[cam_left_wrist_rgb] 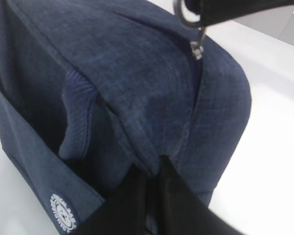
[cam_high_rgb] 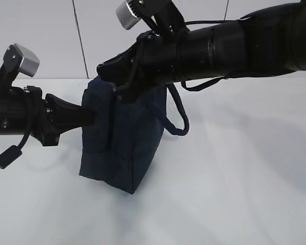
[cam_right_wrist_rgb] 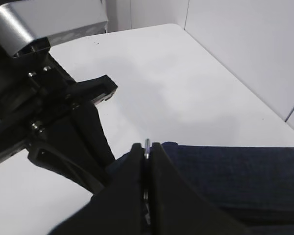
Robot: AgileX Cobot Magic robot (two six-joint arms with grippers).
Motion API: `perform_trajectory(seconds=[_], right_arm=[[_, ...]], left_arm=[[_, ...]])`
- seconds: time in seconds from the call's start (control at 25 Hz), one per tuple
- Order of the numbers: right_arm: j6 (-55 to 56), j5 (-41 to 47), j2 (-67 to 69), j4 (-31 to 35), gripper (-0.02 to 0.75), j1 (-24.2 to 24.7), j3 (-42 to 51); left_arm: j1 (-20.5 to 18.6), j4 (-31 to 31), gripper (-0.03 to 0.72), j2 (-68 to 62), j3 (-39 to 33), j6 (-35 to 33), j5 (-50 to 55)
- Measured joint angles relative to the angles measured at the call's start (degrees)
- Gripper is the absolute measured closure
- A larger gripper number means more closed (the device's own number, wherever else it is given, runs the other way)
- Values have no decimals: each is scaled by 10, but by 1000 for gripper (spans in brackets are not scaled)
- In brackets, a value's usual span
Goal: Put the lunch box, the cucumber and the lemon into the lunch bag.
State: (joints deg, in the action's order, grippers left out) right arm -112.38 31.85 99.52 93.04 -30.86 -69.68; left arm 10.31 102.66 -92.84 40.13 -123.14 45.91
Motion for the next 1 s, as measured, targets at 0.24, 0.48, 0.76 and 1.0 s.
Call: perform_trajectory(seconds=[0.24,0.48,0.76,1.0], right_arm=[[48,43,0,-47,730,17,0],[83,54,0,-84,730,27,0],[91,55,-12,-96,730,32,0],[125,55,-15,-143,730,35,0]], left_arm=[[0,-2,692,0,0,0,0],[0,-3,692,0,0,0,-4],[0,-3,692,0,0,0,-6],[0,-3,692,0,0,0,-6]])
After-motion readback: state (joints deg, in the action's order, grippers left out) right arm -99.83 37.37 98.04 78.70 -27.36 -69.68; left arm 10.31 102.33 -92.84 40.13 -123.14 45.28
